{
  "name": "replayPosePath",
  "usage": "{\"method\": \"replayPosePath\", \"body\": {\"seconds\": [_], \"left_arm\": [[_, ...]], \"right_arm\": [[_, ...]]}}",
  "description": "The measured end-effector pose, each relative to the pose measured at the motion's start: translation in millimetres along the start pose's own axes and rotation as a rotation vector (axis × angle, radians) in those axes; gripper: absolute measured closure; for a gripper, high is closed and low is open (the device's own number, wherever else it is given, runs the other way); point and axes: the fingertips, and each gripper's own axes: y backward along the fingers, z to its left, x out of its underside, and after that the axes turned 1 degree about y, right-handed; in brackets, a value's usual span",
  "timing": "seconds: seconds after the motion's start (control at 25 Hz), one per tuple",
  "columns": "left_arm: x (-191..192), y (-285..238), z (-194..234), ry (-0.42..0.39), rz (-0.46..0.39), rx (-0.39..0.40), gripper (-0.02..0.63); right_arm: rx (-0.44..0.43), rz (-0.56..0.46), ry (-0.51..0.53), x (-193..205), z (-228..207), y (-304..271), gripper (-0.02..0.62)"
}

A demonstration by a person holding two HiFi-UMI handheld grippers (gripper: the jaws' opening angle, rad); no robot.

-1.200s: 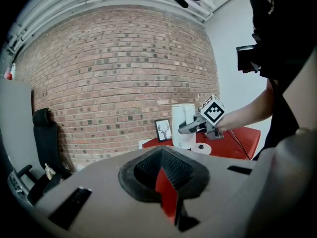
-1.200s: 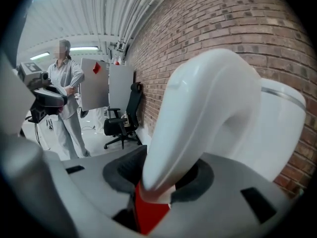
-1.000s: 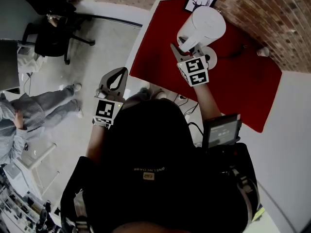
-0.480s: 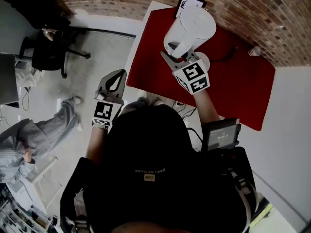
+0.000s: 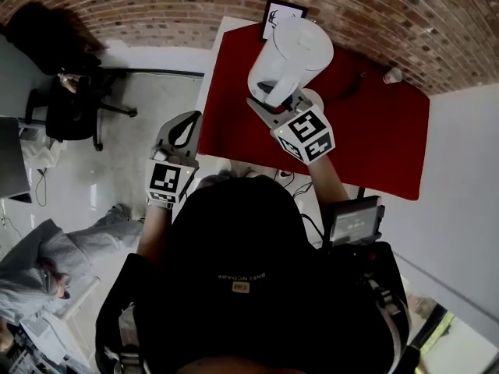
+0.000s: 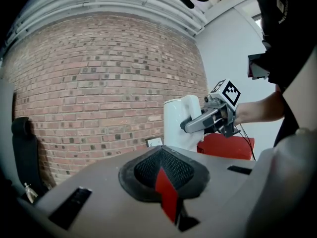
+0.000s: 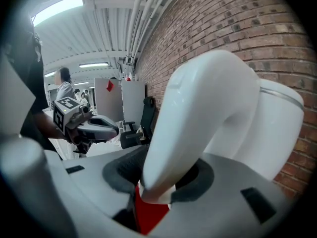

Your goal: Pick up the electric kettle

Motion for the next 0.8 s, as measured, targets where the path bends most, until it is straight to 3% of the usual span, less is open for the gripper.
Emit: {"method": "replayPosePath", "body": {"seconds": [0.32,0.8], "left_arm": [[-19.9,-29.3,-13.1,-0.011,-0.026,0.095,0.600],[-44.9,-82.0,-52.6,-0.056,-0.051,0.273,0.600]], "right_arm": [[0.049,-0.005,-0.045,-3.6,-3.0,29.1,0.446],[0.211,0.011,-0.132,20.3,-35.8,82.5,0.446]]}}
